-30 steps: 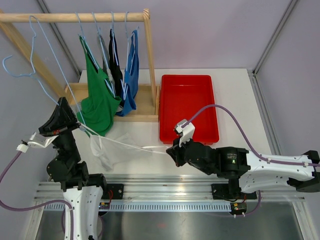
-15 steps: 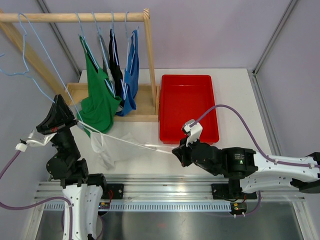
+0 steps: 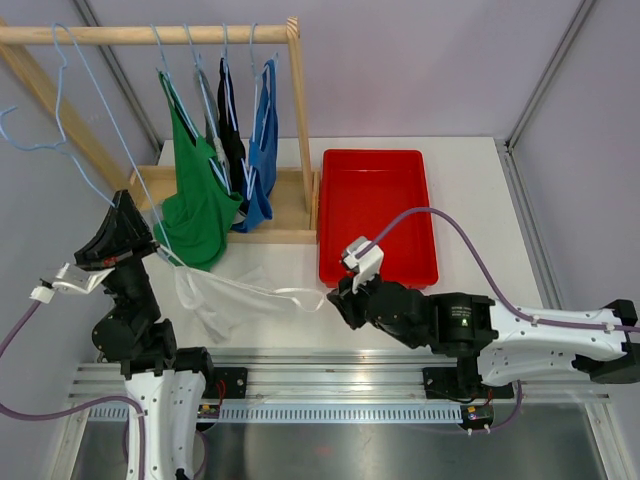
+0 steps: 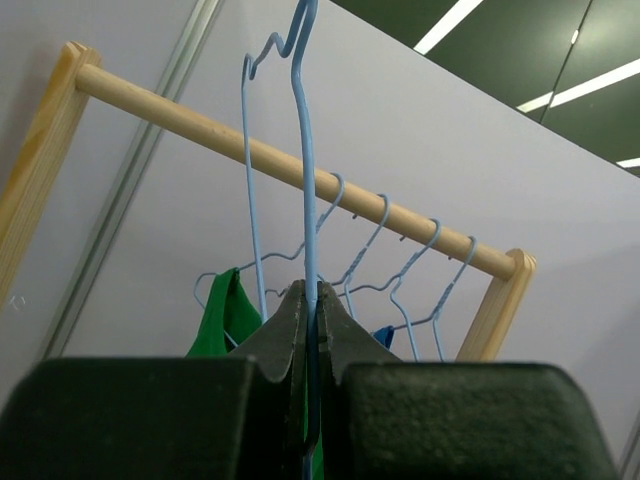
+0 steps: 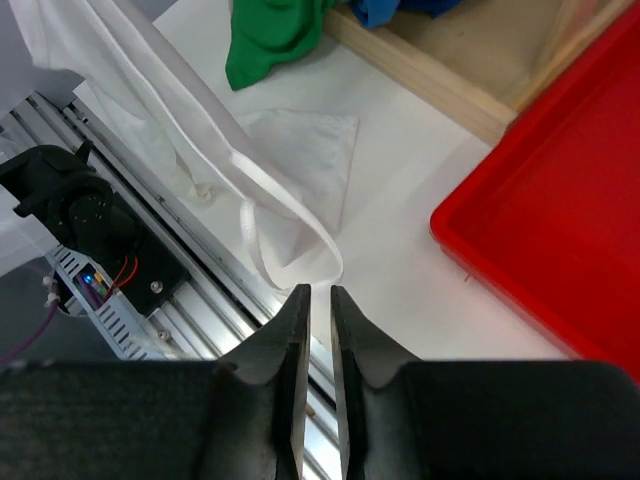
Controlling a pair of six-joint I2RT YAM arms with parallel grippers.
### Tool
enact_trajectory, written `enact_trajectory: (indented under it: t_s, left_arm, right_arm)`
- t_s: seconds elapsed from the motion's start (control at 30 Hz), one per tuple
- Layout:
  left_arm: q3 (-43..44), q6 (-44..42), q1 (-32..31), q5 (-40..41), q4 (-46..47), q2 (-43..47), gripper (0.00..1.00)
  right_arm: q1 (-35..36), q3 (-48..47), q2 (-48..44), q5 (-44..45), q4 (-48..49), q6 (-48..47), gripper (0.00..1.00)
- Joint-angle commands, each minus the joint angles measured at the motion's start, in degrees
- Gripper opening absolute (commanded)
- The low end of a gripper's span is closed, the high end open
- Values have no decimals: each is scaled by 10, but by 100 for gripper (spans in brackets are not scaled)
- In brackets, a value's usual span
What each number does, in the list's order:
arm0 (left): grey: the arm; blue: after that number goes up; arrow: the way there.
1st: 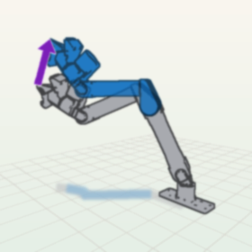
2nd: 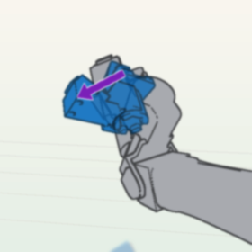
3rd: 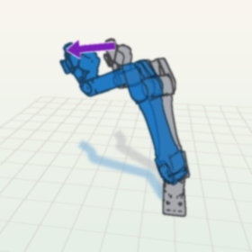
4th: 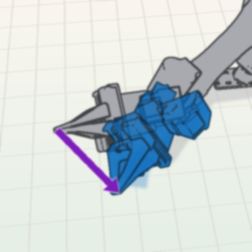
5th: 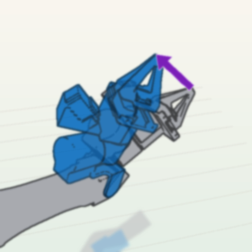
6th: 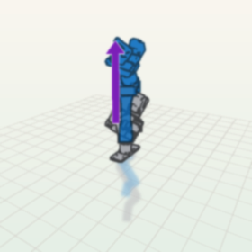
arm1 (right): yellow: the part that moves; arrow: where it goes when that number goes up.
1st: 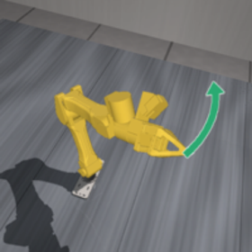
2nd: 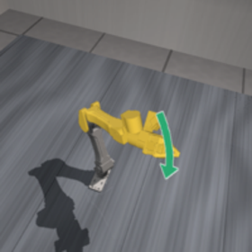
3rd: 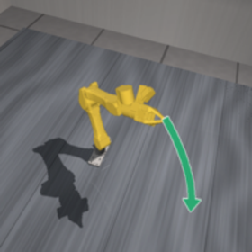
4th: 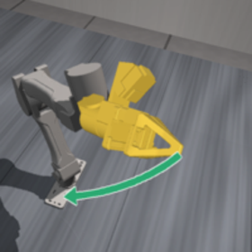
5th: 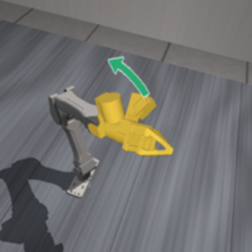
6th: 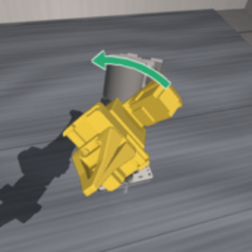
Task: Remove the tank top from the hanger
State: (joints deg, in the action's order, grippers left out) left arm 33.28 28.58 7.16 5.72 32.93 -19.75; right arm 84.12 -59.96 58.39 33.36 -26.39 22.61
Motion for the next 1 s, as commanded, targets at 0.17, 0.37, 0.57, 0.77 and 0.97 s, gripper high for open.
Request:
enact_trajectory:
  t_s: [0.17, 0.37, 0.57, 0.77, 0.97]
  left_arm:
    - [17, 15, -2, -128, -49, 55, 0]
    - [7, 47, -1, -188, -95, 104, 0]
    - [23, 81, -2, -204, -175, 142, 0]
    - [48, 107, 0, -222, -230, 163, 0]
    - [43, 128, 0, -237, -245, 166, 0]
  right_arm:
    - [5, -89, 72, -65, 144, -150, 37]
    - [4, -15, 70, -210, 374, -240, 41]
    - [3, 12, 150, -320, 532, -290, 38]
    - [4, -17, 231, -376, 586, -286, 39]
    - [3, -44, 284, -397, 623, -288, 40]
